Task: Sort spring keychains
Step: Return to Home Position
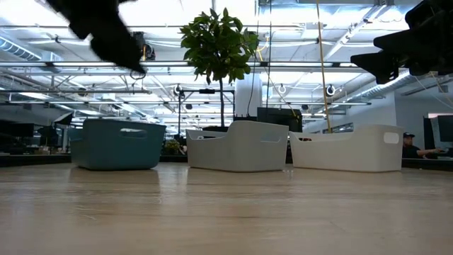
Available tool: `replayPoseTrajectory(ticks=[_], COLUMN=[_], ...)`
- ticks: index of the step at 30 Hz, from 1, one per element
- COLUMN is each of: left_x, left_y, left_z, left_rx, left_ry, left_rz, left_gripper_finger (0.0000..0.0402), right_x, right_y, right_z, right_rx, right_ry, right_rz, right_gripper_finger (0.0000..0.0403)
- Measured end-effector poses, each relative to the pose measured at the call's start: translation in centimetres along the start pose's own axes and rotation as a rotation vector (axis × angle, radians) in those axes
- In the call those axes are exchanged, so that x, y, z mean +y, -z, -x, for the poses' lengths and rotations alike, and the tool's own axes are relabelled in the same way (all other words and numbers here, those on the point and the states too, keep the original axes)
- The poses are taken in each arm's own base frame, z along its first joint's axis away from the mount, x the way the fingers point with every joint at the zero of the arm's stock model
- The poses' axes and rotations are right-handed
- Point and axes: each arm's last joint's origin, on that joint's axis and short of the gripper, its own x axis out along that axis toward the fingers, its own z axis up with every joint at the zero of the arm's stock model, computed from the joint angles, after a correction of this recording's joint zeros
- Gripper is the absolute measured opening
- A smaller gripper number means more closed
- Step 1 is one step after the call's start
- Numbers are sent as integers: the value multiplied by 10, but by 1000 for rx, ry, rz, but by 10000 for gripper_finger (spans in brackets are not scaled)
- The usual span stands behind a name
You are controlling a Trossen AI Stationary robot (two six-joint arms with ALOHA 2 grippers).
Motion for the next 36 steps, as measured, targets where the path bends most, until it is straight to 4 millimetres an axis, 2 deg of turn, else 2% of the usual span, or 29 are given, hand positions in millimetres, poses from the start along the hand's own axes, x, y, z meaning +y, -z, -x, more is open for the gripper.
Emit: replayPoseTrajectory(ticks=[5,9,16,20,29,36], left_x=[0,11,37,53,73,81], left_y=[-21,-20,16,35,64,72], left_z=[8,9,9,14,24,29], left_rx=[-234,-409,-701,-808,-856,-812], left_ry=[68,71,71,50,-59,-161], left_rz=[-94,-136,-82,-63,-182,-279], left_gripper_finger=[333,324,315,318,315,324], right_x=[0,0,0,0,0,0], right_y=[0,0,0,0,0,0], right_z=[0,0,0,0,0,0], right_rx=[0,0,0,0,-1,0], right_ry=[0,0,0,0,-1,0], right_rz=[0,0,0,0,0,0], right_gripper_finger=[297,297,297,297,297,297])
